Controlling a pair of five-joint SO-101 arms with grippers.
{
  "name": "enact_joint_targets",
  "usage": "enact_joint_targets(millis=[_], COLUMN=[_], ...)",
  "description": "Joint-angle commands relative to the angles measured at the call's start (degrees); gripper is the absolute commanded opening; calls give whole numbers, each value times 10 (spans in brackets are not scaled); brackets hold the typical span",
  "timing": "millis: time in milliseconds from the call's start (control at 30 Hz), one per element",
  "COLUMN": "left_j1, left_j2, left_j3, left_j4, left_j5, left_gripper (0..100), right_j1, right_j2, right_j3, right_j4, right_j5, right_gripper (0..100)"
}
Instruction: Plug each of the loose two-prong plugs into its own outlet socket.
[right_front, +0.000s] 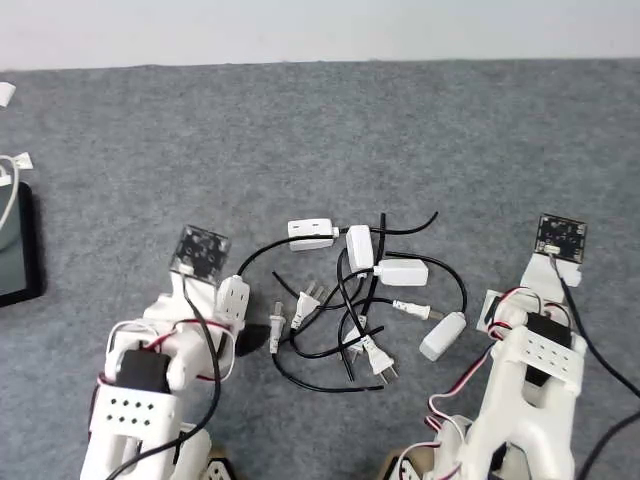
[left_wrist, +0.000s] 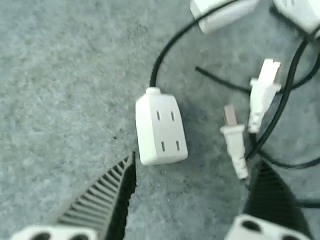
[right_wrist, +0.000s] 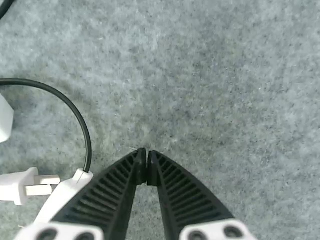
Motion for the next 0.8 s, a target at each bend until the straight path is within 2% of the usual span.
enact_joint_targets(millis=[0,433,767], left_j1=[3,-3,-4], left_j2=[-11,12,323], left_j3=[40,53,-86], left_j4=[-69,-118,-197], left_j5=[-42,-45,-23], left_gripper=[272,269,267], right_j1=[-5,-3,-2], right_j2=[1,1,1], right_j3=[-4,-4,-4], right_j4=[-7,-5,-5], right_j5=[8,8,8], right_gripper=[9,9,9])
